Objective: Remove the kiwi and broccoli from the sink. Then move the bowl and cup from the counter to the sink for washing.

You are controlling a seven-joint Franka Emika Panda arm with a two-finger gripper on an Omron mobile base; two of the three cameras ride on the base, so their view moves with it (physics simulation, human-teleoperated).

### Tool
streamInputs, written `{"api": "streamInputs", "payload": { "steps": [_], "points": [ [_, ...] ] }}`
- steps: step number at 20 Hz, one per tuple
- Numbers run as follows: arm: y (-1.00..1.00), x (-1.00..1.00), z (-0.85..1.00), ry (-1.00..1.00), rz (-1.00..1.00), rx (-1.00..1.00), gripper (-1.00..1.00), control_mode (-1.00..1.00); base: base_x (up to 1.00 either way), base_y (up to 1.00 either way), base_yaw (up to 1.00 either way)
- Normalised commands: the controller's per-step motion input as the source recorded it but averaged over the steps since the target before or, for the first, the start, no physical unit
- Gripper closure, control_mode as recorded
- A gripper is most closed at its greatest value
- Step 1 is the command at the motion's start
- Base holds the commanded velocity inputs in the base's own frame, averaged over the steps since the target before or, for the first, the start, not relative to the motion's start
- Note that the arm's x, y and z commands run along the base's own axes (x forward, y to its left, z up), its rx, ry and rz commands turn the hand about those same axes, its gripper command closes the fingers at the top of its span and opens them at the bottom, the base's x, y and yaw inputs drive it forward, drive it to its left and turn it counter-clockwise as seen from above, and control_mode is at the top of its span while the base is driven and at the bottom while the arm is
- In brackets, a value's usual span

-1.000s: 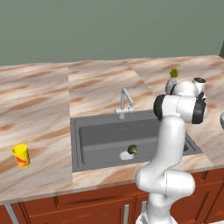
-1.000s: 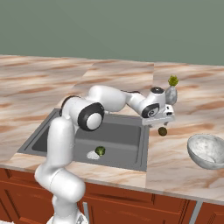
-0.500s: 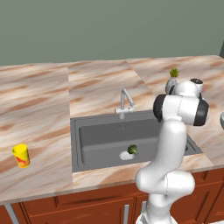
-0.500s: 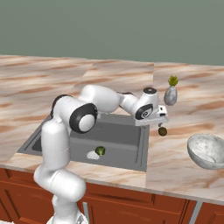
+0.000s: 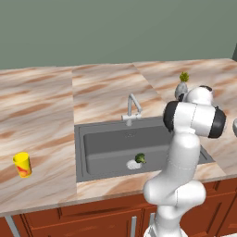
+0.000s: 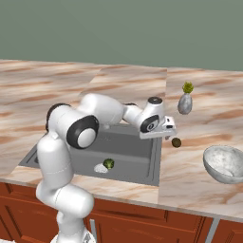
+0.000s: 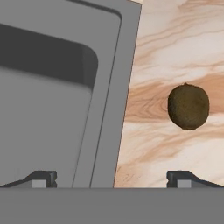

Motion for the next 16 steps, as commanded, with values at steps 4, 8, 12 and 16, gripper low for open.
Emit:
{"api": "streamInputs", "payload": {
  "steps": [4,8,12,16],
  "points": [
    [0.22,-0.28,0.00,-0.02,0.00,0.00,-1.00,-1.00,0.00,0.00,0.00],
    [0.18,-0.26,0.00,-0.06,0.00,0.00,-1.00,-1.00,0.00,0.00,0.00],
    [0.26,-0.18,0.00,0.00,0.00,0.00,-1.00,-1.00,0.00,0.00,0.00],
    [0.27,-0.16,0.00,0.00,0.00,0.00,-1.00,-1.00,0.00,0.00,0.00]
  ]
}}
